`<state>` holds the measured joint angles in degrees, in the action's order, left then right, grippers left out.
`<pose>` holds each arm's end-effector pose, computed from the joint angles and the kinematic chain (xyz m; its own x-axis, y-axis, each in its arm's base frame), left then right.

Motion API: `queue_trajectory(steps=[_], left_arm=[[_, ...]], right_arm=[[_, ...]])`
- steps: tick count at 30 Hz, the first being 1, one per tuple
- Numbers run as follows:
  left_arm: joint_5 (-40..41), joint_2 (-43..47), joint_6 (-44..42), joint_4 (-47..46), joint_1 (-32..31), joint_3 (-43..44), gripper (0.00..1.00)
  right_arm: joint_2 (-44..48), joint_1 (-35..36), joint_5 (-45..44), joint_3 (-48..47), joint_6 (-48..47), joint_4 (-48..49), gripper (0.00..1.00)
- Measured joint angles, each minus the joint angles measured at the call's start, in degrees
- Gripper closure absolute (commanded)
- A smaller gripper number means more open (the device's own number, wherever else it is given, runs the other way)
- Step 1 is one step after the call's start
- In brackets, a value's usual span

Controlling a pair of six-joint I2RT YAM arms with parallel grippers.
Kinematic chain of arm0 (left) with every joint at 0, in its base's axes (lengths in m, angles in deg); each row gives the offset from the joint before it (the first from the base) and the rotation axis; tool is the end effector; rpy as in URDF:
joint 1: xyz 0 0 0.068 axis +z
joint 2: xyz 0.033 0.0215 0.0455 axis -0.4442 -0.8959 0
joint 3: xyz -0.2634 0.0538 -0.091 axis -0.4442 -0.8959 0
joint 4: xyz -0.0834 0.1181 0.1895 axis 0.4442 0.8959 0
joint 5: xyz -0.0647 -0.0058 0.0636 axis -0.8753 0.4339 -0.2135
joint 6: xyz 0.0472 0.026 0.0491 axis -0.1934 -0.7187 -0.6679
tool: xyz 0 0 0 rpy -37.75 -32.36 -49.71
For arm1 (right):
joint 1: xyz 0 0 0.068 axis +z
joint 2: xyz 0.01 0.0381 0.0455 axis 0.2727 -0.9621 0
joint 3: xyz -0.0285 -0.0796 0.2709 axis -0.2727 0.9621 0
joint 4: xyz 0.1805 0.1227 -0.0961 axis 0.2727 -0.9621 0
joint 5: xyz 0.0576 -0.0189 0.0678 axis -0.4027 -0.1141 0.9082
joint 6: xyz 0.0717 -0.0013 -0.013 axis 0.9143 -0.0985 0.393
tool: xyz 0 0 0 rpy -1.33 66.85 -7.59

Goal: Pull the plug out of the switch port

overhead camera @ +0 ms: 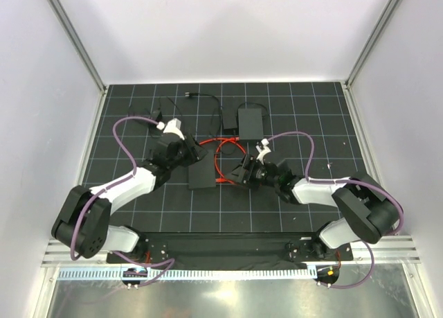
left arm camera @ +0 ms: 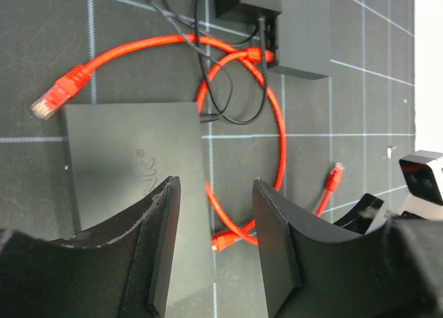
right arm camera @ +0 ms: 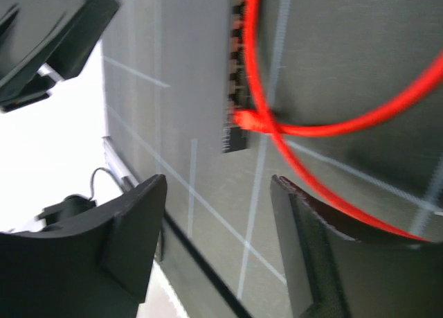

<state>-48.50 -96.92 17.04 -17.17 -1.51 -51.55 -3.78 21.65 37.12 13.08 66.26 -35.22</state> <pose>0.2522 -0.1354 0.2223 -0.6497 -0.4745 -0.5939 0.0281 0.7657 -0.6425 0.2085 0.1823 0.1744 -0.8586 0.3488 -0.3758 -0.1282 0.5635 0.8161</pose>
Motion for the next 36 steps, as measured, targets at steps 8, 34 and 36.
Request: queue_trajectory(steps=[8,34,36], left_arm=[[4.7,0.4,-0.3,-1.6,-2.2,-3.3,0.53],[8.4,-3.5,-1.7,2.2,-4.5,1.4,0.58],[10.0,-4.9,-1.5,4.6,-4.7,3.5,0.58]], right_arm=[[0.7,0.0,-5.5,1.4,-0.6,-4.5,0.41],[18.9,0.3,-21.4,8.2,0.7,-21.2,0.34],[17.3,0.3,-22.0,8.4,2.1,-20.8,0.36]])
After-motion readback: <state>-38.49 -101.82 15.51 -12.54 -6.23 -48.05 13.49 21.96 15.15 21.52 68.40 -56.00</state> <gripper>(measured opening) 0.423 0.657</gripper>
